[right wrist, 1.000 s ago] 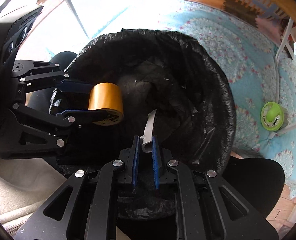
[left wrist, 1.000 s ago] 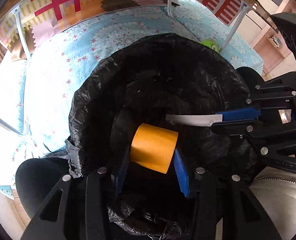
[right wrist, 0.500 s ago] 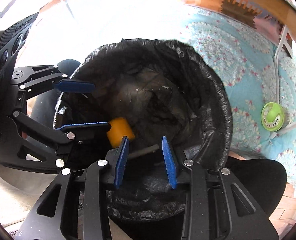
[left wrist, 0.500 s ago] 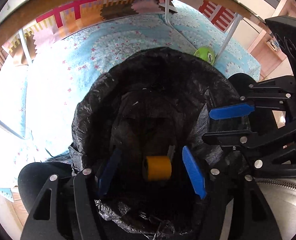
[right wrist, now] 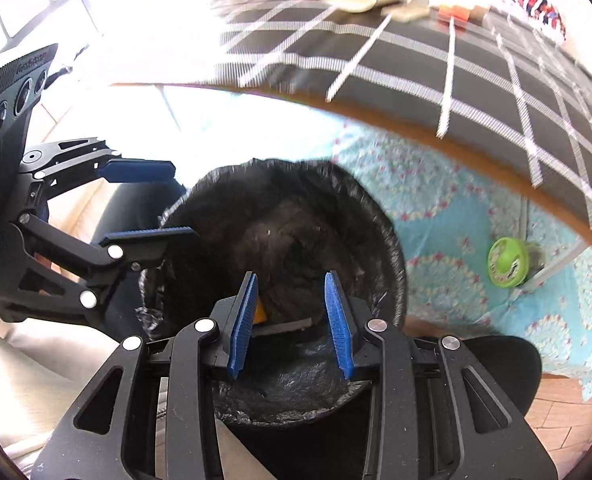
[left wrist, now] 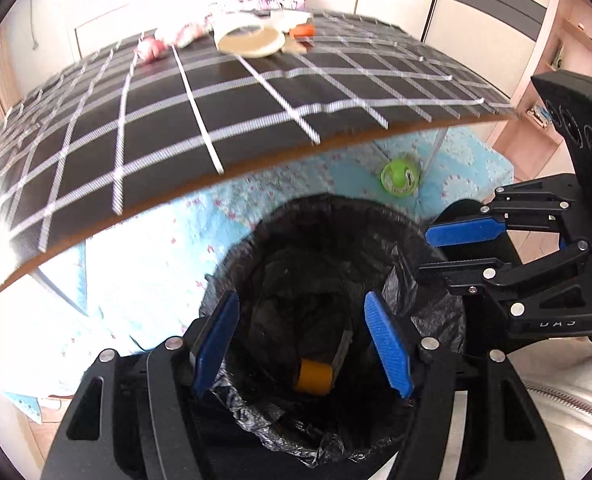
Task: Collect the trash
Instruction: 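Move both tools back to the bed and grasp the white paper tube with the left tool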
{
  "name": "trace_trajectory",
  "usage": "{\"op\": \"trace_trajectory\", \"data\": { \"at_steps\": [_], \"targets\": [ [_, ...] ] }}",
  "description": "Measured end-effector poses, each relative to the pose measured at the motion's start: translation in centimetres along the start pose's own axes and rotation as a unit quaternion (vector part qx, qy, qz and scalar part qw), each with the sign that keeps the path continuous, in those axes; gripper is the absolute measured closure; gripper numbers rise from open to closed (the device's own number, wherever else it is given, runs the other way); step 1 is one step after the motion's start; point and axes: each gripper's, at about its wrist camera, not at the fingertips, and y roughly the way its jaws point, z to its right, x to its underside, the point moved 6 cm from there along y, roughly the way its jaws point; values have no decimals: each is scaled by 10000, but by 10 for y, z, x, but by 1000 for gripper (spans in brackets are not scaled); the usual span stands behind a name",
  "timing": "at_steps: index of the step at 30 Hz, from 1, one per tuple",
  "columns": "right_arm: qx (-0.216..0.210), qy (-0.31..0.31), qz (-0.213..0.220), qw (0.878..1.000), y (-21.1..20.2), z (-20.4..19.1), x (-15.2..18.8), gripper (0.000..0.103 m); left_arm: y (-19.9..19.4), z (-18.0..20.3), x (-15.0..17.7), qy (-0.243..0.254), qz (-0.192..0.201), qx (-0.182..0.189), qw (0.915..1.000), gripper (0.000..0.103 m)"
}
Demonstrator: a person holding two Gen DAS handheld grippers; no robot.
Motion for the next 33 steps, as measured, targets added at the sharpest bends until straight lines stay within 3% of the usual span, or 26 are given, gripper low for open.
{"op": "trace_trajectory", "data": {
  "at_steps": [6,17,21,33],
  "targets": [
    [113,32,371,9992,-27,8,-17,68,-31,-4,-22,60,427,-121,9990,40],
    [283,51,949,9951,-63,27,-55,68,-73,-11,-81,24,1116,26,9938,40],
    [331,97,1056,9938,-67,35,-70,68,-76,-12,-103,42,1212,-19,9926,34],
    [398,267,1202,9916,-57,62,-108,68,-42,-24,-147,25,1111,72,9938,34]
  ]
}}
